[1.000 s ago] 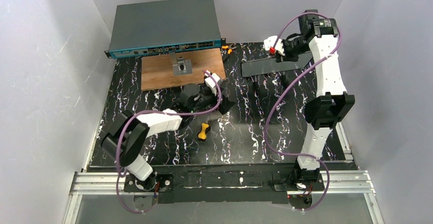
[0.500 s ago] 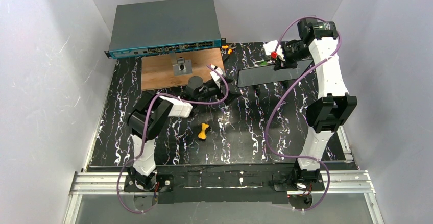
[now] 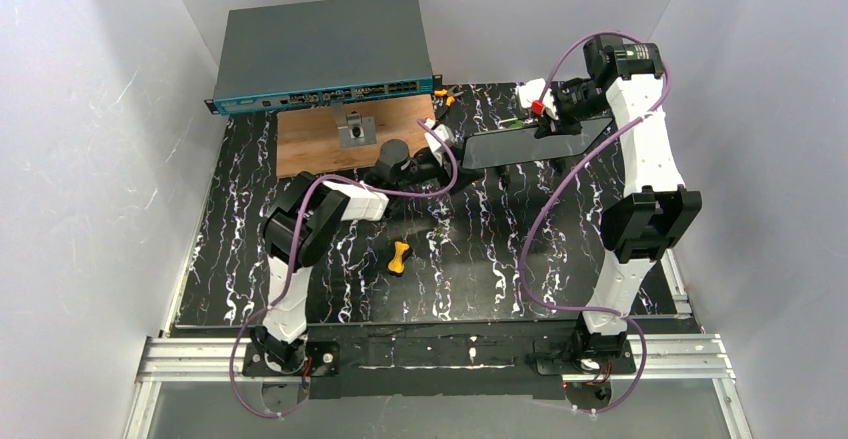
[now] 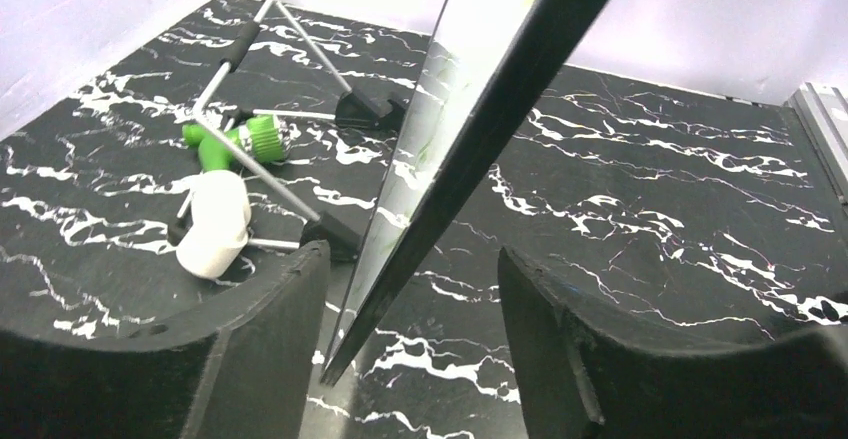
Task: Erase the whiteboard
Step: Place the whiteboard on the whiteboard stand.
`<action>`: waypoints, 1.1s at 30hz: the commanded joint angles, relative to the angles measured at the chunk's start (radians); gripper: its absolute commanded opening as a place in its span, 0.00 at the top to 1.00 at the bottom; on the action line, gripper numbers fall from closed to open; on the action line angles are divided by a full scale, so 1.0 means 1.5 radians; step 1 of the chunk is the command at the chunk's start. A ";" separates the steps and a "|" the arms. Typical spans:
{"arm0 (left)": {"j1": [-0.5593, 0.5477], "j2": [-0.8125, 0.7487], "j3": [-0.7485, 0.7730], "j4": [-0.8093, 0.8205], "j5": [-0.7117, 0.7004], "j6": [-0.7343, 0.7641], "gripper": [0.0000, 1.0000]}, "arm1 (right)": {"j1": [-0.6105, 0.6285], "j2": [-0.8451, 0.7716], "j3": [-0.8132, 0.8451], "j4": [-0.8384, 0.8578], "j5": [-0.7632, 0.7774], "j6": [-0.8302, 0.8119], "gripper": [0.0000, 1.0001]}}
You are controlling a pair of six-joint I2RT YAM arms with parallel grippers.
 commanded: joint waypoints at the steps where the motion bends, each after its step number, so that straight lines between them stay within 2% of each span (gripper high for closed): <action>1: -0.018 -0.001 0.049 -0.009 0.050 0.024 0.44 | 0.006 -0.033 0.002 -0.024 -0.041 0.004 0.99; 4: -0.021 0.007 0.056 0.004 0.063 0.025 0.60 | 0.007 -0.034 0.002 -0.024 -0.043 0.012 0.99; 7: -0.021 0.007 0.049 0.012 0.059 0.025 1.00 | 0.007 -0.033 0.004 -0.024 -0.043 0.022 0.99; 12: -0.021 -0.006 0.013 0.055 0.028 -0.009 1.00 | 0.007 -0.024 0.017 -0.023 -0.045 0.049 0.99; 15: -0.021 -0.018 0.002 0.070 0.020 -0.049 1.00 | 0.007 -0.015 0.031 0.009 -0.042 0.112 0.97; 17: -0.021 -0.023 -0.001 0.083 0.016 -0.076 1.00 | 0.006 -0.016 0.024 0.057 -0.031 0.161 0.87; 19: -0.021 -0.028 0.003 0.079 0.014 -0.089 1.00 | 0.007 -0.018 0.015 0.111 -0.016 0.222 0.71; 21: -0.021 -0.030 0.006 0.078 0.010 -0.093 1.00 | 0.006 -0.020 0.013 0.151 -0.007 0.273 0.61; 23: -0.021 -0.031 0.010 0.072 0.010 -0.090 1.00 | 0.004 -0.023 0.014 0.191 0.000 0.324 0.41; 26: -0.021 -0.030 0.013 0.065 0.011 -0.081 1.00 | -0.002 -0.028 0.025 0.227 -0.015 0.375 0.34; 28: -0.021 -0.024 0.030 0.052 0.001 -0.073 1.00 | -0.010 -0.046 0.030 0.273 -0.031 0.435 0.26; 33: -0.022 -0.003 0.142 0.018 -0.034 -0.112 1.00 | -0.036 -0.157 -0.022 0.319 -0.147 0.545 0.26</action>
